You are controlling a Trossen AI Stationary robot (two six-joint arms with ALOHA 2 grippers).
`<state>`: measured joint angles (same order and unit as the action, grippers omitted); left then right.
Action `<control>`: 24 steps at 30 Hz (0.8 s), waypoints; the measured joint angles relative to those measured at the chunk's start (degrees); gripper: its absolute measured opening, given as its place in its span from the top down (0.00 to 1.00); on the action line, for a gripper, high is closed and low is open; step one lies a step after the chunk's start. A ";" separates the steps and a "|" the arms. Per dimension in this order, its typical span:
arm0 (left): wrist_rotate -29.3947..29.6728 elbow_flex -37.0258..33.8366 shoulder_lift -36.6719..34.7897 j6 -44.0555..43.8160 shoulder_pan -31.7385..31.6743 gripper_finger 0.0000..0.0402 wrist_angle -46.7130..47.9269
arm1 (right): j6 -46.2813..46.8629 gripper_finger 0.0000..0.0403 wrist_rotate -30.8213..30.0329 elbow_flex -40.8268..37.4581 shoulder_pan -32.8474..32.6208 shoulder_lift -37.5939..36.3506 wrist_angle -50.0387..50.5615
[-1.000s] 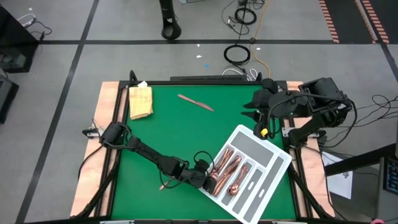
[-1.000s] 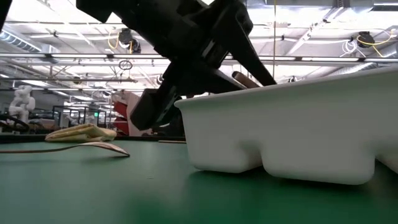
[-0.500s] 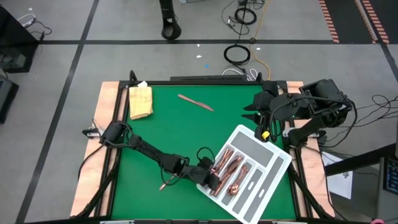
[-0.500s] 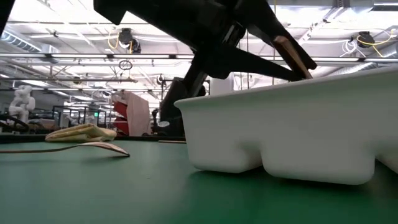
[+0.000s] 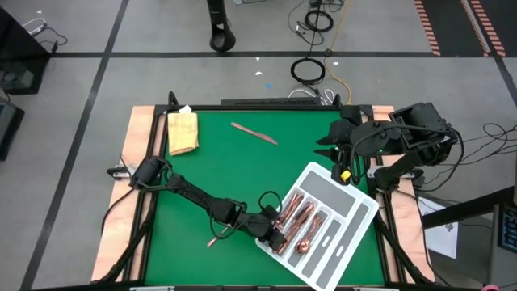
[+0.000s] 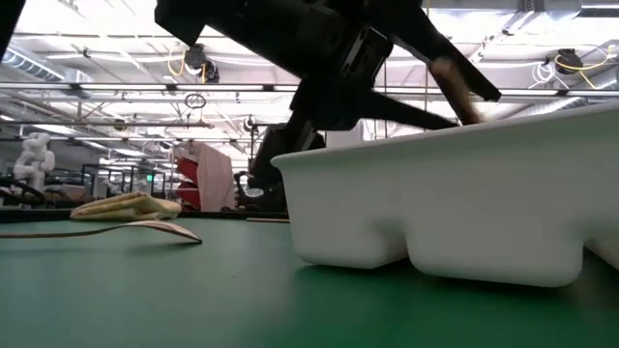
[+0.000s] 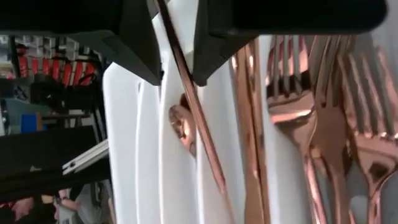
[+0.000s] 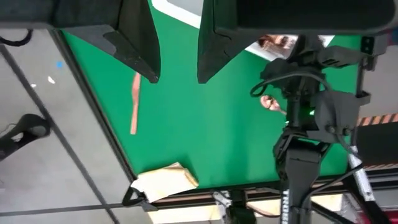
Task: Sort silverware
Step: Put the bronze knife into the silverware tray
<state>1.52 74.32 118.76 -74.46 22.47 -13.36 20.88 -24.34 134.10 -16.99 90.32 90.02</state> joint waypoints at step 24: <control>8.71 5.20 -23.17 32.44 -15.62 0.59 39.36 | -0.61 0.77 1.82 0.02 -1.16 -0.13 0.00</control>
<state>10.23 79.52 95.59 -42.02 6.85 26.00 20.27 -22.53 134.13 -18.15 90.19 90.02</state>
